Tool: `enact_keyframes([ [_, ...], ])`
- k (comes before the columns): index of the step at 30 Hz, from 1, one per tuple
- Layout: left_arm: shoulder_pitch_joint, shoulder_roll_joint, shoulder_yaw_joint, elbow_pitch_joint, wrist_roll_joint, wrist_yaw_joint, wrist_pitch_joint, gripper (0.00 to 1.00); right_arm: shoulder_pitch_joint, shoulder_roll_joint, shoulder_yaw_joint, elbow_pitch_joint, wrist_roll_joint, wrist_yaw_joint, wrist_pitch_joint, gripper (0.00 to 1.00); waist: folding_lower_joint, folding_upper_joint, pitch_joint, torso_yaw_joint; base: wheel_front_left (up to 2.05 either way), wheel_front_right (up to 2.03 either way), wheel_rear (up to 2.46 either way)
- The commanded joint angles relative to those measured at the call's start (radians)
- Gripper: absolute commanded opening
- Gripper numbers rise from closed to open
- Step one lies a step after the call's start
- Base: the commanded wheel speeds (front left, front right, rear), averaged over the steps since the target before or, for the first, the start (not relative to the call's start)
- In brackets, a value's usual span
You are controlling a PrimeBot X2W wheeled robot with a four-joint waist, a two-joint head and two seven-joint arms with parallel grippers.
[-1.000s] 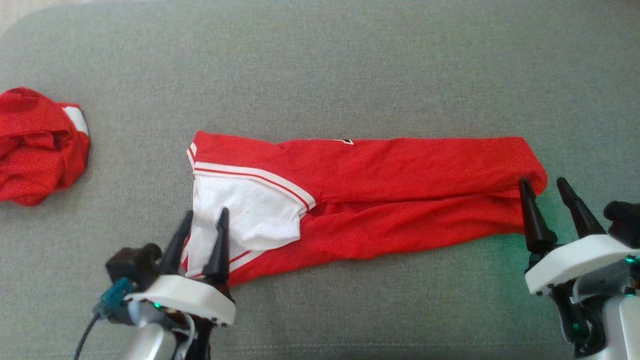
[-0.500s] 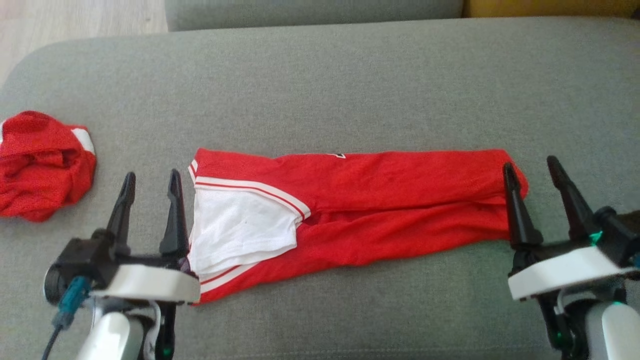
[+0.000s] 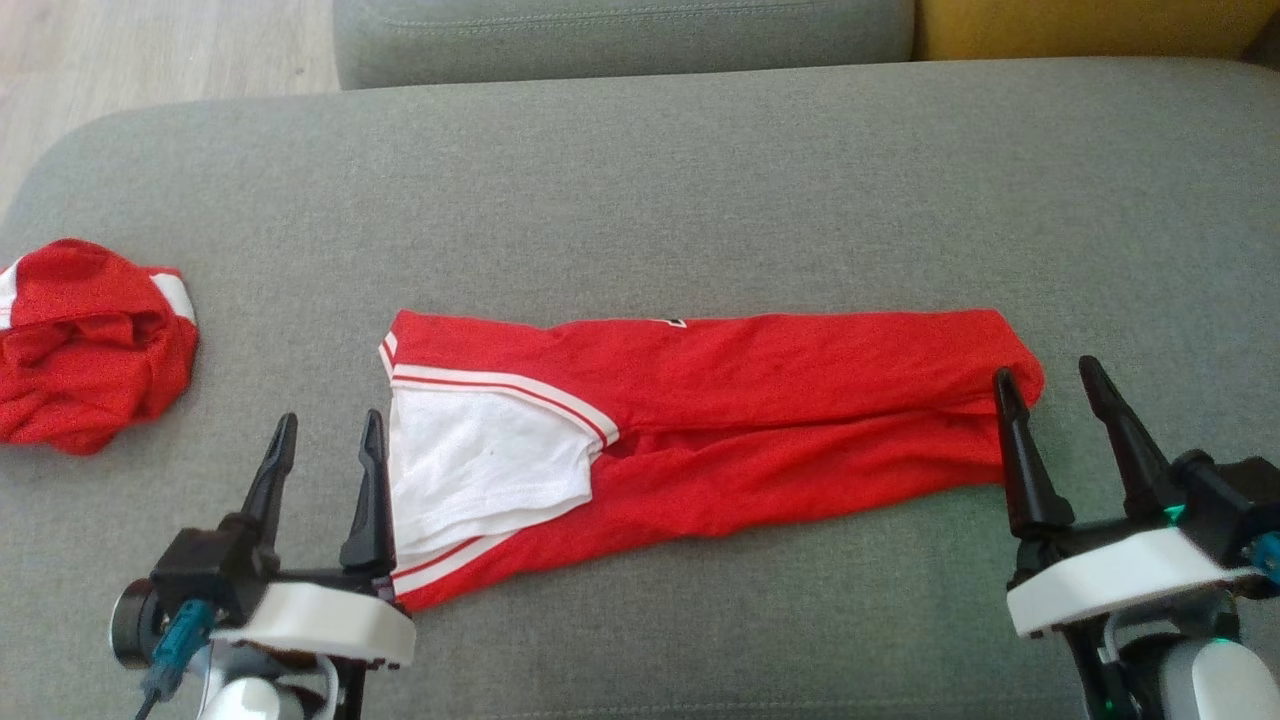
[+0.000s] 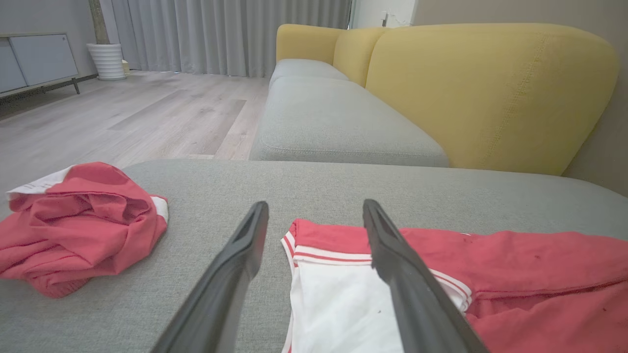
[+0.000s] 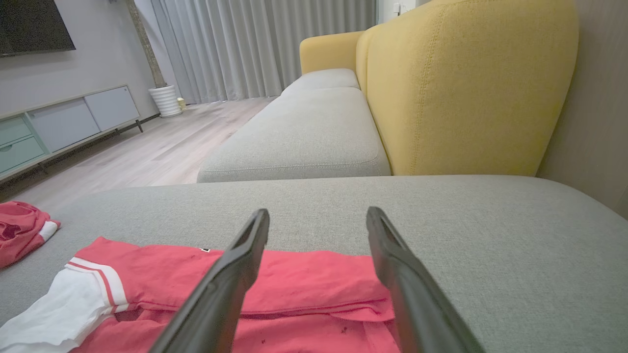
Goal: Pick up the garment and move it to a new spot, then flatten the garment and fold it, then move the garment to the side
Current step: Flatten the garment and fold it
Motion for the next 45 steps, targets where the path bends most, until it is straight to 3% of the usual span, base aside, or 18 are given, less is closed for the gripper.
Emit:
enact_keyframes([
  [1,-0.036,0.023,0.035,-0.026,0.002,-0.001,-0.010,1.00,-0.016,-0.002,0.018,-0.040,-0.007,-0.001,0.001,1.00,0.0001,-0.0001,0.001,0.001,0.00,0.00,0.00],
  [17,-0.070,0.018,0.027,-0.011,-0.006,-0.012,-0.011,1.00,-0.054,-0.010,0.001,0.002,-0.021,-0.001,0.012,1.00,0.0001,-0.0001,0.033,0.012,0.00,0.00,0.00],
  [27,-0.164,-0.011,-0.006,0.017,0.007,-0.052,-0.012,1.00,-0.235,-0.068,-0.025,0.270,-0.040,-0.001,0.033,1.00,0.0001,-0.0001,0.123,0.043,0.00,0.00,0.00],
  [33,-0.186,-0.033,0.006,0.032,0.018,-0.071,-0.012,1.00,-0.235,-0.035,-0.096,0.377,-0.053,-0.001,0.161,1.00,0.0001,-0.0001,0.148,0.055,0.00,0.00,0.00],
  [43,-0.194,-0.053,0.040,0.042,0.039,-0.097,-0.012,1.00,-0.217,0.006,-0.123,0.368,-0.021,-0.001,0.338,1.00,0.0001,-0.0001,0.166,0.051,0.00,0.00,0.00],
  [44,-0.195,-0.055,0.043,0.044,0.040,-0.101,-0.012,1.00,-0.218,0.007,-0.124,0.365,-0.012,-0.001,0.344,0.98,0.0001,-0.0001,0.167,0.051,0.00,0.00,0.00],
  [45,-0.196,-0.057,0.046,0.045,0.042,-0.104,-0.012,1.00,-0.220,0.008,-0.124,0.364,-0.005,-0.001,0.352,0.35,0.0001,-0.0001,0.167,0.051,0.00,0.00,0.00],
])
